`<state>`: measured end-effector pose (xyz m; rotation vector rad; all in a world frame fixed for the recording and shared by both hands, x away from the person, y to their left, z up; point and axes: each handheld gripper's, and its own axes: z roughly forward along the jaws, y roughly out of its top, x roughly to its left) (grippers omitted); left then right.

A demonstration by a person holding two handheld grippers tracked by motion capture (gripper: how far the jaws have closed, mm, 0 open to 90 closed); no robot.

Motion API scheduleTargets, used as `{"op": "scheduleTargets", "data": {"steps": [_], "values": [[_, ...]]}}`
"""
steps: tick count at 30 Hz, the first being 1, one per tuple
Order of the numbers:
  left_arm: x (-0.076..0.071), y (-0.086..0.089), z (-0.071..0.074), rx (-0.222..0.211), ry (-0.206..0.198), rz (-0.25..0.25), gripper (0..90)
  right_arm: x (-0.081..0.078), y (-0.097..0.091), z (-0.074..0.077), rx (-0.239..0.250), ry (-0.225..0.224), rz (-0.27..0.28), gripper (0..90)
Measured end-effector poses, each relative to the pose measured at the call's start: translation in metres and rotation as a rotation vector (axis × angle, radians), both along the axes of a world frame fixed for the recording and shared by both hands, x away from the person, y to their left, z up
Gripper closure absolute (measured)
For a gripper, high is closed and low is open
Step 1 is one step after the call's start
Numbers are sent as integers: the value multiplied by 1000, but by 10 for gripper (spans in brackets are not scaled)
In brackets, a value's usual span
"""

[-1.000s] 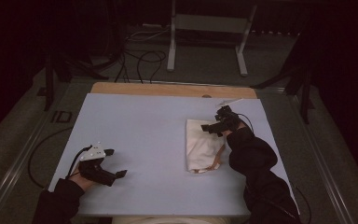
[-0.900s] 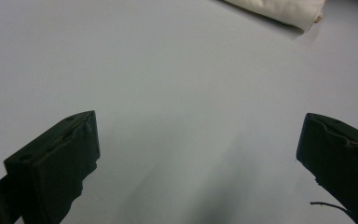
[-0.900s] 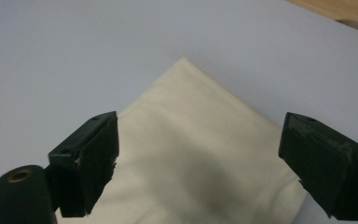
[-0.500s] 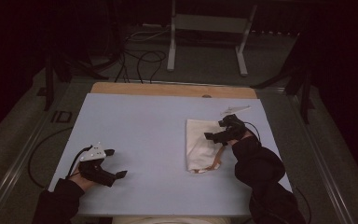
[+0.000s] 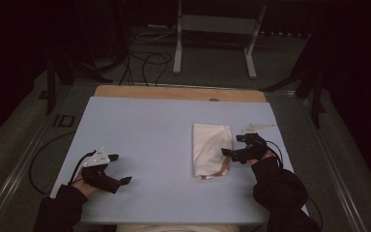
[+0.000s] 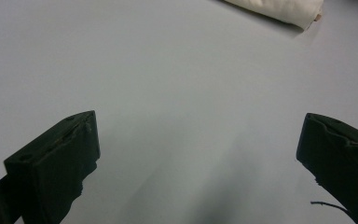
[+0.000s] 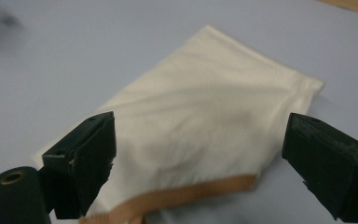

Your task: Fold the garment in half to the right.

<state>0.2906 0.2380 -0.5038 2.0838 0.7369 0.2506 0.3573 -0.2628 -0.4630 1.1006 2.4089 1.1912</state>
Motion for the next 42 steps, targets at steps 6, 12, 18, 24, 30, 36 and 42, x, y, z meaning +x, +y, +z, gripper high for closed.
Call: {"op": "scheduleTargets", "data": {"steps": [6,12,18,24,30,36,42], "values": [[0,0,0,0,-1,1,2,-18,-7,-10,12,-5,-3,102],[-1,0,1,-2,-5,2,2,-29,-11,-18,26,-8,-3,102],[-1,1,2,-8,-4,1,2,-41,-14,-32,15,3,-5,102],[-2,1,2,0,-9,-1,2,-50,-19,-45,2,20,-23,102],[-3,1,2,-1,-10,-1,2,-57,-25,-55,13,30,-37,102],[-3,1,2,1,-10,-1,2,-52,-26,-59,3,16,-50,102],[-3,1,2,-1,-13,3,2,-51,-20,-58,-17,8,-37,102]]}}
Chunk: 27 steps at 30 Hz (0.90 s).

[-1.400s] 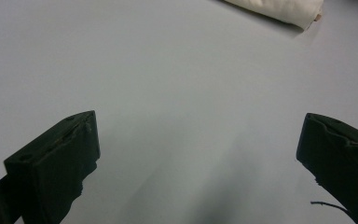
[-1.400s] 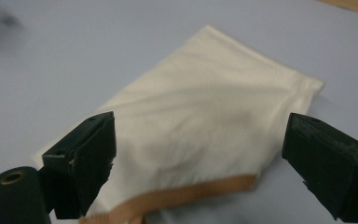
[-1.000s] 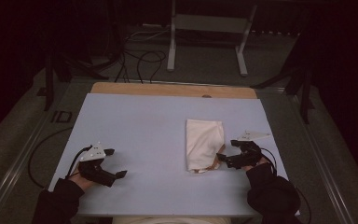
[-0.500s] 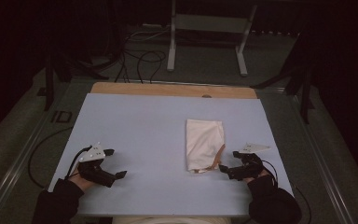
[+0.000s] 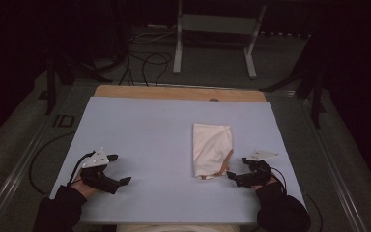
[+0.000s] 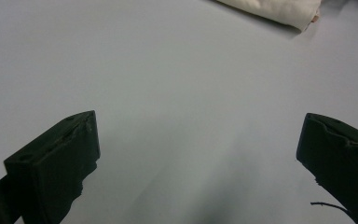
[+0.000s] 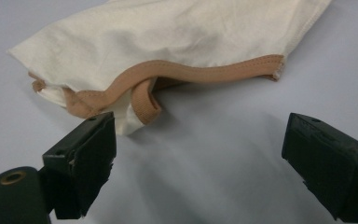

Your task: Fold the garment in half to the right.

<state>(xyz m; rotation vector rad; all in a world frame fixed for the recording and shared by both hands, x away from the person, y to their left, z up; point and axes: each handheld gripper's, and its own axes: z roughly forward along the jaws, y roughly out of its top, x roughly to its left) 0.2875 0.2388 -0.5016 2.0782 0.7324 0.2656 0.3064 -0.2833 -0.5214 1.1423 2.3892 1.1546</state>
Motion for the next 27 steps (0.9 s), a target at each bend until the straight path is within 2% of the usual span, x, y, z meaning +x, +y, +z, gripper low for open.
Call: {"op": "scheduleTargets", "data": {"steps": [10,27], "values": [[-1,1,0,-5,-2,5,2,-3,3,4,-18,-32,14,102],[-1,2,0,1,-6,9,2,-6,5,3,-37,-8,26,103]]}}
